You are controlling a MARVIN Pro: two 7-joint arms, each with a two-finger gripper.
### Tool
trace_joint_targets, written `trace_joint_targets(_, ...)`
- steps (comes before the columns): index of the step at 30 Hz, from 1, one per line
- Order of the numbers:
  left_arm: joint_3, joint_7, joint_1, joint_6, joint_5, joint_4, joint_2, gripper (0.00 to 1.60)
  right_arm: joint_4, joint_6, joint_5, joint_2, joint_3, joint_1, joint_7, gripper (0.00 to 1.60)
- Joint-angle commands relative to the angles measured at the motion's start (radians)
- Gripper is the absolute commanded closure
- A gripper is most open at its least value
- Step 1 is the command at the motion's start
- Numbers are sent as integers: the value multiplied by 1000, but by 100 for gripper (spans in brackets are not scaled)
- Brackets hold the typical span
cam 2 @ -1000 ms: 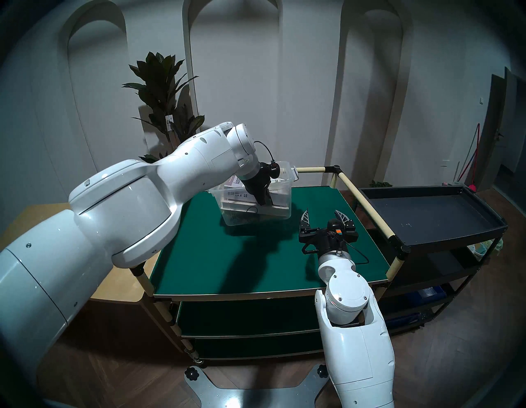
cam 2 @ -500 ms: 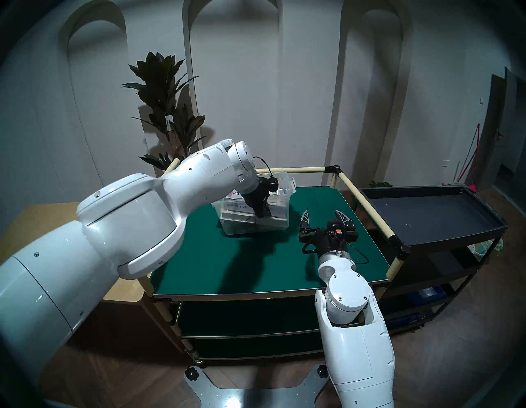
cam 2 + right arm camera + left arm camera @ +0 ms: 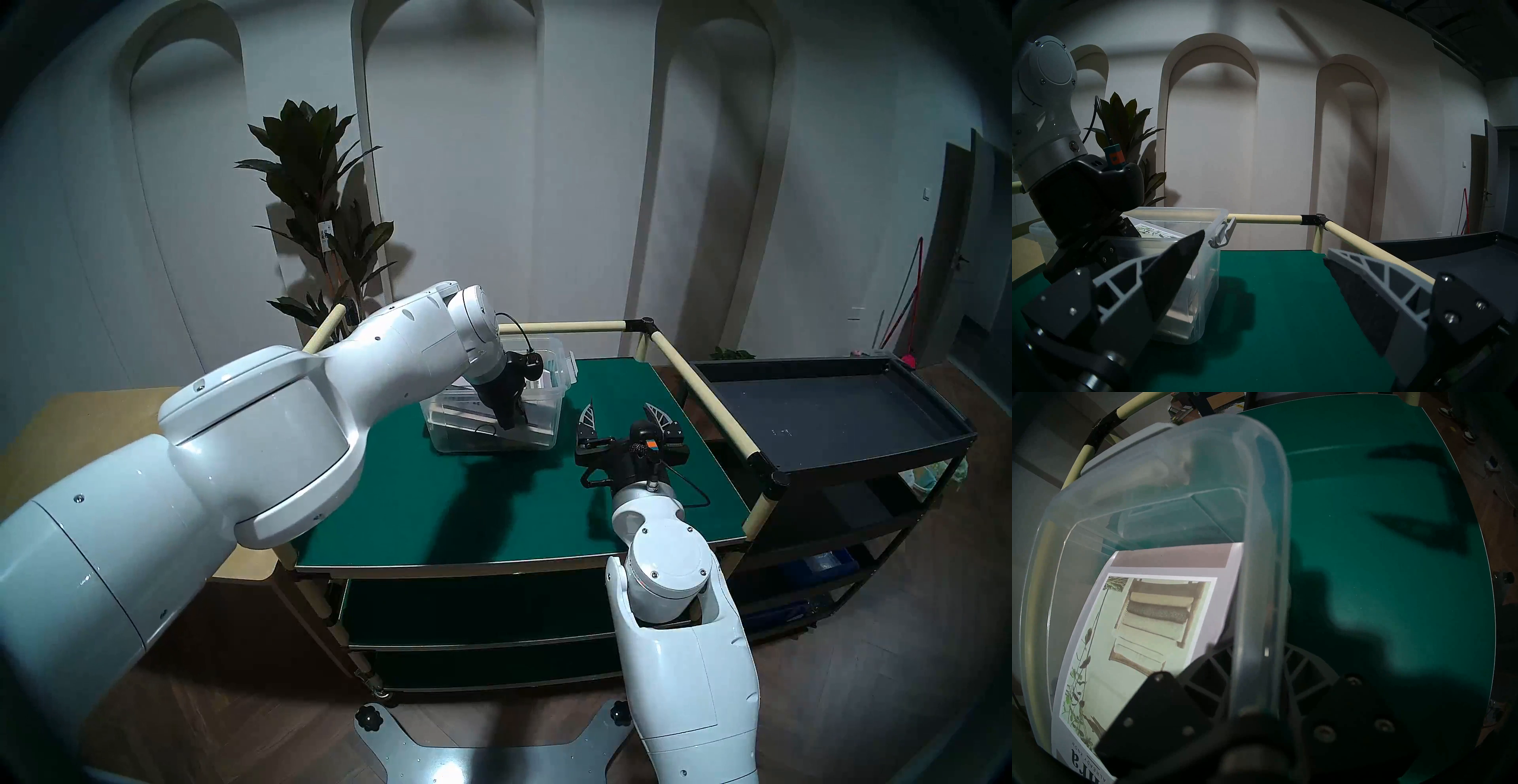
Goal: Put the storage box onto the shelf
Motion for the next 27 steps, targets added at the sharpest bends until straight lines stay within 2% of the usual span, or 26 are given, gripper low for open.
trace_joint_targets(1,-3,14,-32,-16,2,-7,-23,160,-22,-6,-1,1,2,8,-1,0)
trace_joint_targets(18,0,29,-23,-31,34,0,-36,160,-21,-6,-1,1,2,9,-1,0)
trace_joint_targets(19,0,26,-24,-31,35,0,-36,137,-20,-6,-1,1,2,9,-1,0)
trace_joint_targets(20,0,25,-26,-32,37,0,-37,0,-20,-6,-1,1,2,9,-1,0)
trace_joint_targets(27,-1,9,-46,-42,46,1,-42,0,-20,-6,-1,1,2,9,-1,0)
